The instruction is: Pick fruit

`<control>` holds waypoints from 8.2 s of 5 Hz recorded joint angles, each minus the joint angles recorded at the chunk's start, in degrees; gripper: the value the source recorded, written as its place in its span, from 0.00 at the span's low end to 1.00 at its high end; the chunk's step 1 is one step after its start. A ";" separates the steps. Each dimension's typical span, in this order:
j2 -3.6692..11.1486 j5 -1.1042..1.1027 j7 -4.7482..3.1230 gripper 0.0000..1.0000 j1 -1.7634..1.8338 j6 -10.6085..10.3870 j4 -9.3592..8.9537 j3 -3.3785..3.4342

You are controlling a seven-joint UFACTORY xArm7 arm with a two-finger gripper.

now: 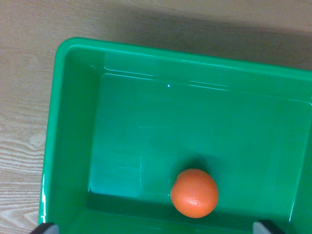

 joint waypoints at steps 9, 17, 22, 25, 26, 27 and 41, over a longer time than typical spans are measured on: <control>2.09 -0.32 1.28 0.00 -1.12 -8.32 -8.54 -1.01; 4.62 -0.70 2.83 0.00 -2.49 -18.39 -18.88 -2.23; 5.94 -0.91 3.64 0.00 -3.20 -23.67 -24.30 -2.87; 7.18 -1.09 4.39 0.00 -3.86 -28.59 -29.34 -3.46; 7.18 -1.09 4.39 0.00 -3.86 -28.59 -29.34 -3.46; 7.76 -1.18 4.75 0.00 -4.18 -30.93 -31.74 -3.75; 9.98 -1.52 6.11 1.00 -5.37 -39.75 -40.80 -4.82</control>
